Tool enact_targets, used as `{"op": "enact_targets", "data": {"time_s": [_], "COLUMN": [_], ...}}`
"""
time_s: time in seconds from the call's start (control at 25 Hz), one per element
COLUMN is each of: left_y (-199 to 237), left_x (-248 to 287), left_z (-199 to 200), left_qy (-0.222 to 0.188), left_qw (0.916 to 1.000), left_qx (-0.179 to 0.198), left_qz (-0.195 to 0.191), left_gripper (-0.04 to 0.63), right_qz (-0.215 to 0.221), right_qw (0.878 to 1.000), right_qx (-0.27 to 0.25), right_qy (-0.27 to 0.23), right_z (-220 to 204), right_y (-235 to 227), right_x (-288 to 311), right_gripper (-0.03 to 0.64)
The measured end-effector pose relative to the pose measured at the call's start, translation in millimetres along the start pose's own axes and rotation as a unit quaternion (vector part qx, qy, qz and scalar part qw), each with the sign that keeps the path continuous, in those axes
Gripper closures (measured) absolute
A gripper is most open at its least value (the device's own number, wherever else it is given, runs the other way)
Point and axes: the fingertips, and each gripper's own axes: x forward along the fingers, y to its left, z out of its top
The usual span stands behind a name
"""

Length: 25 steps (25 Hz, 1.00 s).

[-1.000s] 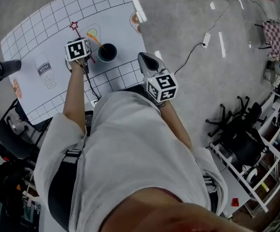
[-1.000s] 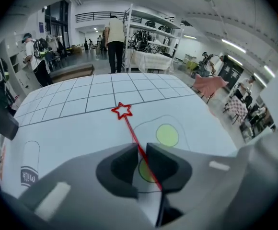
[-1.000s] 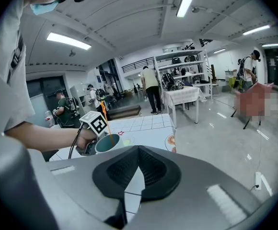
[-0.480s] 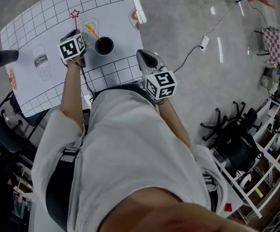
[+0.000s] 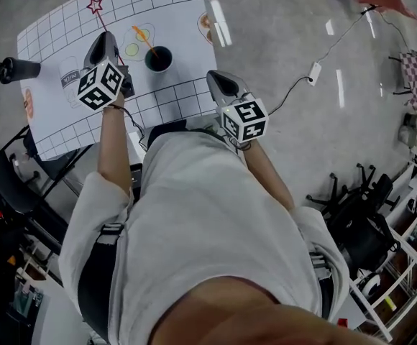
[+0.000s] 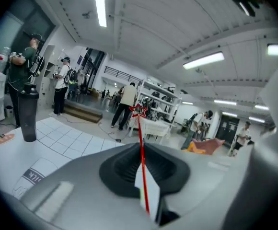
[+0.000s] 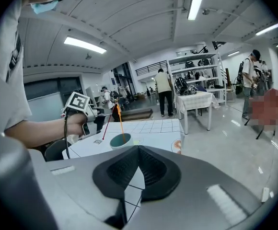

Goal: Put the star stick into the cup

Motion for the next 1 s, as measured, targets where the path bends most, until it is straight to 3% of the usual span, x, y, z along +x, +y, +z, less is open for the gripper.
{"op": "enact_targets", "data": {"time_s": [0.32, 0.52, 0.64, 0.76, 0.88, 1.0], "left_y": [-41, -86, -123, -150, -160, -170], "left_x": [-67, -77, -81, -79, -66, -57], "left_z": [45, 41, 44, 45, 32, 12], "left_qy": [-0.114, -0.137, -0.169, -0.194, -0.179, -0.158], "left_qw": [0.9916, 0.9867, 0.9746, 0.9611, 0.9587, 0.9546], "left_qx": [-0.046, 0.034, 0.082, 0.100, 0.108, 0.156], "left_qz": [-0.039, -0.080, -0.122, -0.169, -0.193, -0.198], "left_gripper": [0.577, 0.577, 0.577, 0.577, 0.577, 0.577], "right_qz": [0.038, 0.044, 0.037, 0.022, 0.012, 0.006], "right_qw": [0.999, 0.999, 0.999, 1.000, 1.000, 1.000], "right_qx": [-0.017, -0.023, -0.026, -0.021, -0.020, -0.017], "right_qy": [-0.003, -0.001, -0.003, -0.009, -0.012, -0.010], "right_z": [-5, -16, -17, -15, -12, -13], "right_y": [13, 18, 16, 9, 5, 1], "right_x": [-12, -24, -31, -37, -39, -39], "right_gripper": [0.618, 0.618, 0.618, 0.618, 0.618, 0.618]}}
